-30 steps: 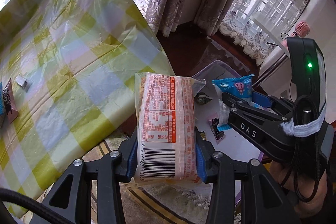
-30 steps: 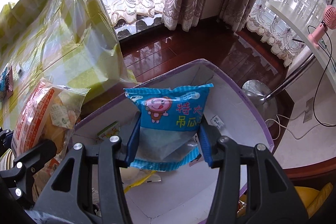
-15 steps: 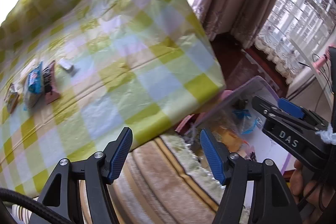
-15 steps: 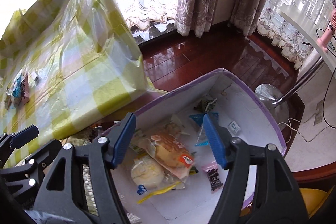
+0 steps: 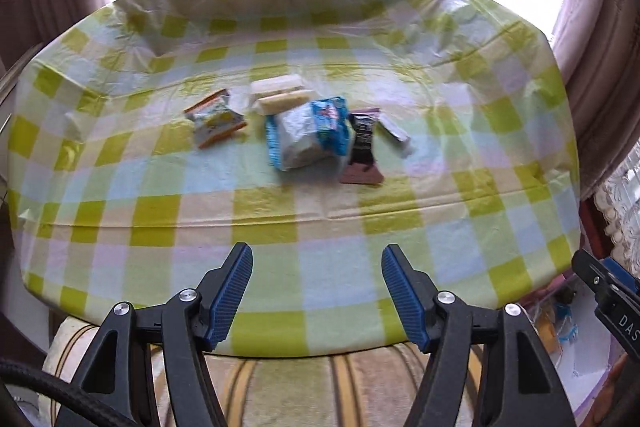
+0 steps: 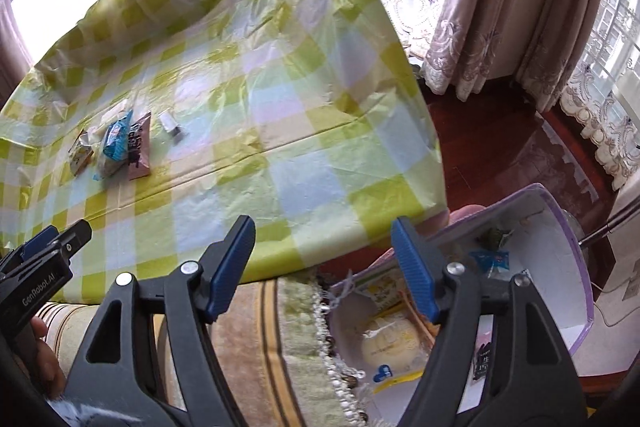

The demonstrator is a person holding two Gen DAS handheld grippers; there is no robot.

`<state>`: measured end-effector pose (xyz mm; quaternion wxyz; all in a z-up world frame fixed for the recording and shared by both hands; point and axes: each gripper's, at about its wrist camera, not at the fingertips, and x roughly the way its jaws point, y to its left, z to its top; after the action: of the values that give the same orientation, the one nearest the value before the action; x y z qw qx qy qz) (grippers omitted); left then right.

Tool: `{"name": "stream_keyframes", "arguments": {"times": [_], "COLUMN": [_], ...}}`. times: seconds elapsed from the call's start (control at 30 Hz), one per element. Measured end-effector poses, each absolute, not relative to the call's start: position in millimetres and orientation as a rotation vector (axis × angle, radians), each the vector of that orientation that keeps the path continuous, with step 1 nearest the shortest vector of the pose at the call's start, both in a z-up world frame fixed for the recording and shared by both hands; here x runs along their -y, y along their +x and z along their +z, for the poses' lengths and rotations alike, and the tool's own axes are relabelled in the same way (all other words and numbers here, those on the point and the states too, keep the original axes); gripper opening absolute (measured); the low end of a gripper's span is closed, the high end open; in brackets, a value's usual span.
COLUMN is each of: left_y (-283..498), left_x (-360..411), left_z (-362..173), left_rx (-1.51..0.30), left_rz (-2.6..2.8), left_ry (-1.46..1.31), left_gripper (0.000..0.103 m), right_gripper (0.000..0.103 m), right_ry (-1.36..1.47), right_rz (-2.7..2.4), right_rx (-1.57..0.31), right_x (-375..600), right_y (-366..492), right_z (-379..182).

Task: Organize snacks
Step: 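Move both open tools back over the remaining snacks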

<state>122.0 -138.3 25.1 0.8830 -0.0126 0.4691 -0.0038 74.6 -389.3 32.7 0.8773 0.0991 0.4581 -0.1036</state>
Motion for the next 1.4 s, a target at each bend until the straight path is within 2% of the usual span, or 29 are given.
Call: {"name": "stream_keyframes", "arguments": {"times": [0.47,1.4], "left_y": [128,166], "left_x": [49,24], "left_z": [14,-3], "left_rx": [-0.961,-0.986], "left_rz": [0.205,0.258], "left_ry": [-0.075,-0.031], "left_gripper": [0.068,0.068], "right_gripper": [0.074,0.081], "right_ry": [0.132,0.123], "right_rz": [-0.084,0.01], "right_rx": [-0.973,-0.978], "right_x": [316,254], "right_y": [106,164], "right_z": [34,17]}}
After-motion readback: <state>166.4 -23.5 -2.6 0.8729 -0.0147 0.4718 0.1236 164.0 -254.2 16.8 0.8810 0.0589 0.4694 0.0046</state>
